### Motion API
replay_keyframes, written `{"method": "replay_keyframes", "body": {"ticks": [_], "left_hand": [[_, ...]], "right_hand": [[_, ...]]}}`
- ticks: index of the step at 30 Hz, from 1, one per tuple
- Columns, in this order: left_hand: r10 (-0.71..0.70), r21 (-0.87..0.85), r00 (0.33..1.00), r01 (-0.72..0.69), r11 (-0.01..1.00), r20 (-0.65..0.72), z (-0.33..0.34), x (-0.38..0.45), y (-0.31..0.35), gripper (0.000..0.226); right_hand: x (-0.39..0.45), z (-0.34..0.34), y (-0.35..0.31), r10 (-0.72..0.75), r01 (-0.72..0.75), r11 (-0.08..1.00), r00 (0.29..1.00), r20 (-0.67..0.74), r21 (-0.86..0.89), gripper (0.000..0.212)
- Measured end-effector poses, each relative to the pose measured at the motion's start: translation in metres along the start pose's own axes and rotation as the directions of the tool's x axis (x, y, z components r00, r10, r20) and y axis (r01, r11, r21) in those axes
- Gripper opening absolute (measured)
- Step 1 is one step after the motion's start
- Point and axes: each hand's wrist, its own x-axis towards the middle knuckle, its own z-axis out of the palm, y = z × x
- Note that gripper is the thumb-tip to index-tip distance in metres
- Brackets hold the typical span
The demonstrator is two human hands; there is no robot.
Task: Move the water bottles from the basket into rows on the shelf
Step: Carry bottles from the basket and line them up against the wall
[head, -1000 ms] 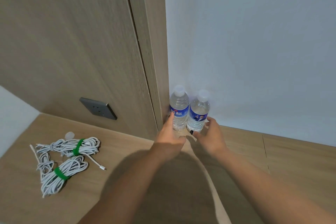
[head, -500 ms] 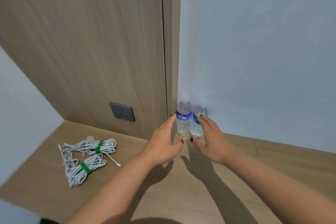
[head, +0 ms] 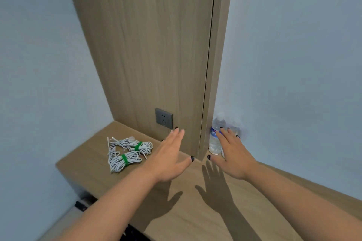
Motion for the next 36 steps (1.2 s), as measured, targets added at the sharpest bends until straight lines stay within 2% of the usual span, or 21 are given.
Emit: {"method": "replay_keyframes", "body": {"ticks": [12, 22, 36], "left_hand": [[-0.222, -0.016, 0.963, 0.223, 0.975, -0.153, -0.014, -0.155, 0.006, 0.083], [-0.415, -0.086, 0.866, 0.408, 0.909, -0.279, -0.037, -0.301, -0.027, 0.079], [-0.612, -0.109, 0.750, 0.606, 0.788, -0.250, -0.044, -0.551, -0.093, 0.077]], "right_hand": [[-0.059, 0.001, -0.081, -0.319, 0.323, 0.946, 0.943, 0.091, -0.024, 0.084], [-0.107, 0.026, -0.204, -0.537, 0.541, 0.841, 0.832, 0.139, 0.013, 0.084], [-0.243, 0.113, -0.414, -0.684, 0.648, 0.729, 0.694, 0.225, 0.222, 0.082]]}}
